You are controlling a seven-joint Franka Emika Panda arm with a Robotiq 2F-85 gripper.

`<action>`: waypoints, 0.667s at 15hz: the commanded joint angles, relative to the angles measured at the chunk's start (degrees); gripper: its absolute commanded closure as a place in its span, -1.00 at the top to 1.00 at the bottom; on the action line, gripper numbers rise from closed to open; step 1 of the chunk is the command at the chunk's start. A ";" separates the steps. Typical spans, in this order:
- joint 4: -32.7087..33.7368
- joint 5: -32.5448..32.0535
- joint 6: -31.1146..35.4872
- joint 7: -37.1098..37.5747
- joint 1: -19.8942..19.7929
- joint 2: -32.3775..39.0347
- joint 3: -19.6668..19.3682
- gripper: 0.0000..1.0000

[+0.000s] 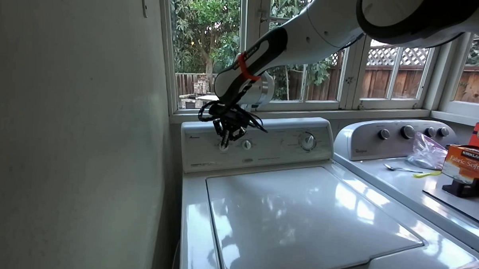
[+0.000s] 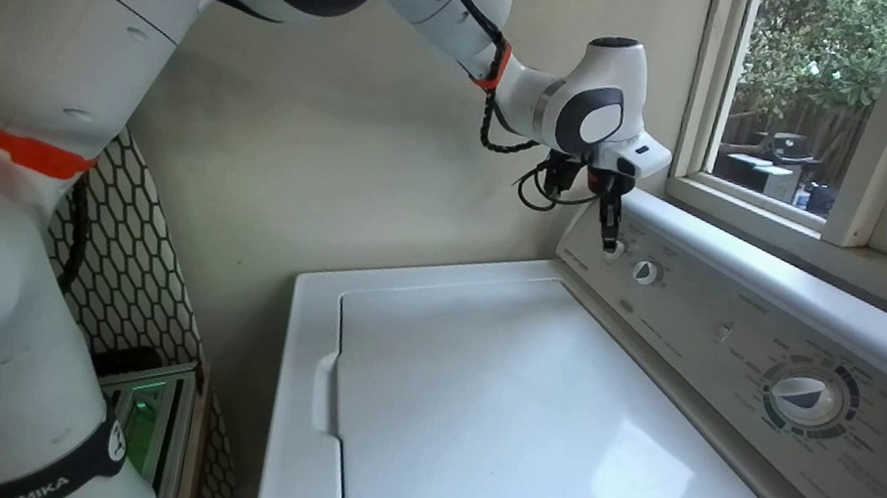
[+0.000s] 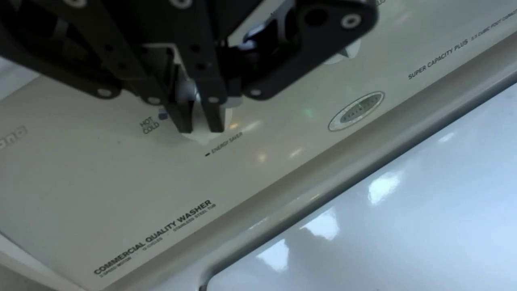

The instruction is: Turn the first left switch to the left

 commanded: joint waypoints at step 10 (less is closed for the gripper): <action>-0.86 5.91 -4.16 2.25 -3.02 -1.26 4.90 0.69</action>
